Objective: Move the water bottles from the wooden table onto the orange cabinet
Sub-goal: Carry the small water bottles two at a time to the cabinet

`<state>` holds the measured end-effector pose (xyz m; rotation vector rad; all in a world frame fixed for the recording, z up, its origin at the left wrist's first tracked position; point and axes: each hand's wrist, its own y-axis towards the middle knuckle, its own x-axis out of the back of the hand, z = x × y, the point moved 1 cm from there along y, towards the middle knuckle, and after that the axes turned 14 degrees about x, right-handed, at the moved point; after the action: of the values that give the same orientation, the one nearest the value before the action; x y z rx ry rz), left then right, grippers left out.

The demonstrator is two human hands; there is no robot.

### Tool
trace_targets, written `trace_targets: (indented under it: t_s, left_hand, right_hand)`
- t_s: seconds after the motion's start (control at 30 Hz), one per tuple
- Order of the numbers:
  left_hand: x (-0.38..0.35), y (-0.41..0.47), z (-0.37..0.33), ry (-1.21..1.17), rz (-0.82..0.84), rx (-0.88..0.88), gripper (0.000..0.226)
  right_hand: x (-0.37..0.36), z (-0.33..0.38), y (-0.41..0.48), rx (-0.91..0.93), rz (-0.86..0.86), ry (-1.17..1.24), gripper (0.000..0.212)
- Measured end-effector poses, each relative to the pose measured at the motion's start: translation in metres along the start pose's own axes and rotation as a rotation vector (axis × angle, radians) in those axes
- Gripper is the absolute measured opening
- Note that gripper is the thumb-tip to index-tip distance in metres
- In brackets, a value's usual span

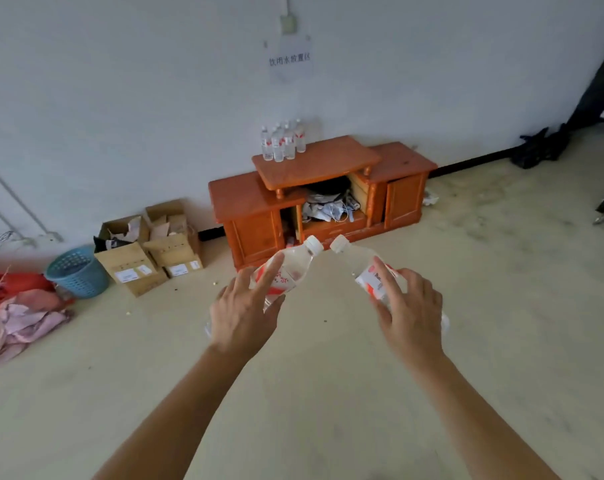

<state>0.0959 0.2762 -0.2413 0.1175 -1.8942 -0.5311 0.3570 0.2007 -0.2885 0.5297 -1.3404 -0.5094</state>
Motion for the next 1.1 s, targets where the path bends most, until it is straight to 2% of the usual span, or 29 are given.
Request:
trace_targets:
  t_s: [0.1,0.23,0.4,0.67,0.77,0.87,1.1]
  left_hand:
    - [-0.003,0.084,-0.029,0.011,-0.149,-0.058,0.079]
    - [-0.015,0.182,-0.045,0.029,-0.317,-0.054,0.072]
    - [-0.065,0.281,-0.037,0.015,-0.360,-0.046,0.070]
    - [-0.180,0.464,-0.010,-0.062,-0.325,-0.036,0.073]
    - [-0.211,0.538,-0.016,-0.085,-0.290,-0.061,0.073]
    - [-0.246,0.614,-0.031,-0.131,-0.226,-0.069,0.069]
    - [-0.346,0.740,-0.051,-0.151,-0.115,-0.086,0.070]
  right_hand:
    - [-0.011,-0.038,0.074,0.039,-0.037,0.008,0.076]
    - [-0.030,-0.079,0.175,0.086,-0.167,0.013,0.070]
    - [-0.093,-0.121,0.278,0.168,-0.204,-0.015,0.064]
    - [-0.221,-0.192,0.436,0.184,-0.165,-0.090,0.072]
    - [-0.248,-0.219,0.491,0.198,-0.164,-0.147,0.074]
    - [-0.277,-0.255,0.540,0.123,-0.143,-0.164,0.074]
    - [-0.368,-0.344,0.631,0.084,-0.106,-0.130,0.078]
